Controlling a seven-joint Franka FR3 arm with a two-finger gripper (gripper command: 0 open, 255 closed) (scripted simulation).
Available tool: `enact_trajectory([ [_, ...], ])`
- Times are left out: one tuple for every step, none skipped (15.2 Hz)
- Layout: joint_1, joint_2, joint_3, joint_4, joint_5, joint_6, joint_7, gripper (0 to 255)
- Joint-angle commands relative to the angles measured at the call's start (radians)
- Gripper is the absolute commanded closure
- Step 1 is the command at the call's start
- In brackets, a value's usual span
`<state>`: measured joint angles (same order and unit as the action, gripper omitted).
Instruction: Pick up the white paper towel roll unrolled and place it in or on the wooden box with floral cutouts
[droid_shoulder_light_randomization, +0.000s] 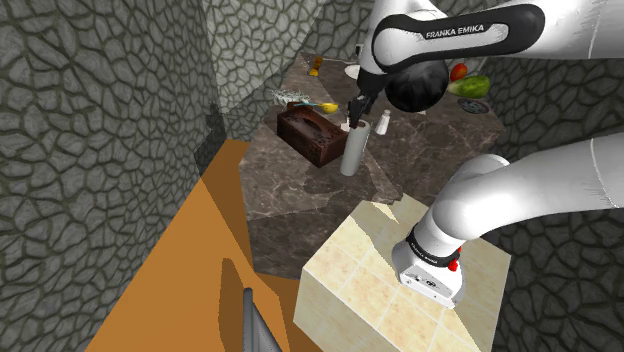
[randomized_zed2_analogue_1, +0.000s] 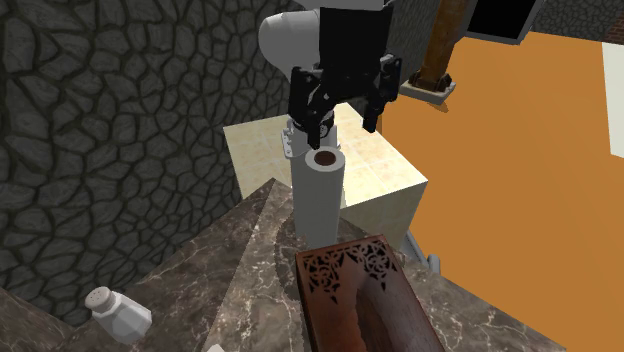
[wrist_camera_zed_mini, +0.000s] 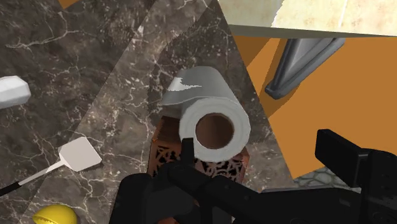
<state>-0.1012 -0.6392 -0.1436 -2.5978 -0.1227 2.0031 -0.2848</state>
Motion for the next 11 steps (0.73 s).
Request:
enact_trajectory([
  [-0.012, 0.054, -0.032, -0.005, -0.023, 0.087, -0.037, 0],
  [-0.014, 0.062, -0.038, -0.005, -0.026, 0.1, -0.042, 0],
  [-0.014, 0.069, -0.039, -0.015, -0.027, 0.115, -0.042, 0],
  [-0.015, 0.075, -0.041, -0.024, -0.028, 0.131, -0.042, 0],
  [-0.015, 0.082, -0.043, -0.032, -0.029, 0.147, -0.042, 0],
  [-0.015, 0.09, -0.045, -0.041, -0.03, 0.163, -0.042, 0],
  [-0.015, 0.098, -0.047, -0.049, -0.032, 0.179, -0.042, 0],
  [-0.016, 0.106, -0.048, -0.057, -0.033, 0.195, -0.042, 0],
  [-0.016, 0.119, -0.051, -0.07, -0.034, 0.221, -0.042, 0],
  [-0.016, 0.119, -0.051, -0.07, -0.034, 0.221, -0.042, 0],
  [-0.016, 0.119, -0.051, -0.07, -0.034, 0.221, -0.042, 0],
])
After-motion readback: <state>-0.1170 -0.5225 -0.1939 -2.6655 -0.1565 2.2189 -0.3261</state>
